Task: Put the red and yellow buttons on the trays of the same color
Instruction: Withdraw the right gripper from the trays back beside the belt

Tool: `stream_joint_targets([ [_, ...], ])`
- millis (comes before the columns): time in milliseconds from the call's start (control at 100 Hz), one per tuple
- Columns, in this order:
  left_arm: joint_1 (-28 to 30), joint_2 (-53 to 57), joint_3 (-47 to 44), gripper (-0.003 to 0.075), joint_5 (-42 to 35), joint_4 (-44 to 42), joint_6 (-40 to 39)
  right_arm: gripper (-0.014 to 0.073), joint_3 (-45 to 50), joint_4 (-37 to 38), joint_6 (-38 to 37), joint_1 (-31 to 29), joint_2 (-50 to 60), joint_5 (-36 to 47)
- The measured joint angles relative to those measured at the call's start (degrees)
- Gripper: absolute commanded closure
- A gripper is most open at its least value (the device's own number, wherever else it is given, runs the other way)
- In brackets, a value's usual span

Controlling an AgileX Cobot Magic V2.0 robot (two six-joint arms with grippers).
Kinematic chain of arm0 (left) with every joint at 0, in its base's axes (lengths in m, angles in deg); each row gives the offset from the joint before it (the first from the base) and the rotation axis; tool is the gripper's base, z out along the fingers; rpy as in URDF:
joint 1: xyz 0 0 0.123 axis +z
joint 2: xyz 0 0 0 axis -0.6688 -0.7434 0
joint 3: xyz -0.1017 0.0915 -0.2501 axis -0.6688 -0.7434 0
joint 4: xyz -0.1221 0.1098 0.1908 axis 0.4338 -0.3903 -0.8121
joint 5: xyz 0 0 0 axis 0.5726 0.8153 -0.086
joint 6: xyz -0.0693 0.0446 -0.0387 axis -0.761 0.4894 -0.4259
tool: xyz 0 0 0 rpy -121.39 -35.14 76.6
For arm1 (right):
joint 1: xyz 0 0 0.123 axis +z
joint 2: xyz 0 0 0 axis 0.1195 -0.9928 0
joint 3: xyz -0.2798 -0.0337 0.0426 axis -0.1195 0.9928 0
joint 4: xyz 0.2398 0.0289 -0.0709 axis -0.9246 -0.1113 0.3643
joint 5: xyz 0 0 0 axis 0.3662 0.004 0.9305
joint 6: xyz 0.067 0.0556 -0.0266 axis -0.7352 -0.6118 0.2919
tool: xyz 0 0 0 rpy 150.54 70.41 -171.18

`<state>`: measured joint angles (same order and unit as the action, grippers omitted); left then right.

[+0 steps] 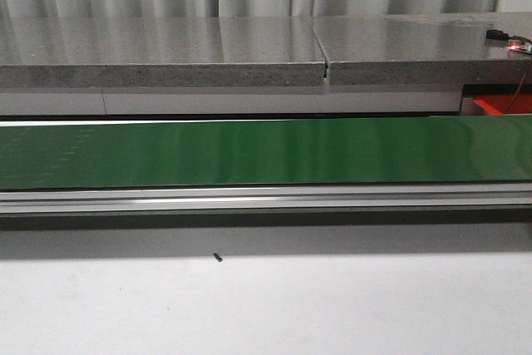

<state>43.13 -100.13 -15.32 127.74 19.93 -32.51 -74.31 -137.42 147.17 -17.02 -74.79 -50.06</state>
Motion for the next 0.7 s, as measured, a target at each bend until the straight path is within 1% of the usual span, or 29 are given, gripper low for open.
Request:
stream_joint_targets([
  [50,0.0,0.0,0.0,0.0741,0.0,0.0,0.0,0.0687,0.12,0.08,0.12,0.94,0.57,-0.26],
  [130,0.0,0.0,0.0,0.0741,0.0,0.0,0.0,0.0685,0.25,0.08,0.12,1.63,2.13,-0.37],
  [340,0.0,0.0,0.0,0.0741,0.0,0.0,0.0,0.0684,1.69,-0.14,0.01,1.72,7.08,-0.56],
  [490,0.0,0.0,0.0,0.0741,0.0,0.0,0.0,0.0684,4.59,-1.59,-0.22,1.72,11.25,-1.1],
  [700,0.0,0.0,0.0,0.0741,0.0,0.0,0.0,0.0684,9.77,-1.72,-0.22,1.72,16.91,-3.3],
])
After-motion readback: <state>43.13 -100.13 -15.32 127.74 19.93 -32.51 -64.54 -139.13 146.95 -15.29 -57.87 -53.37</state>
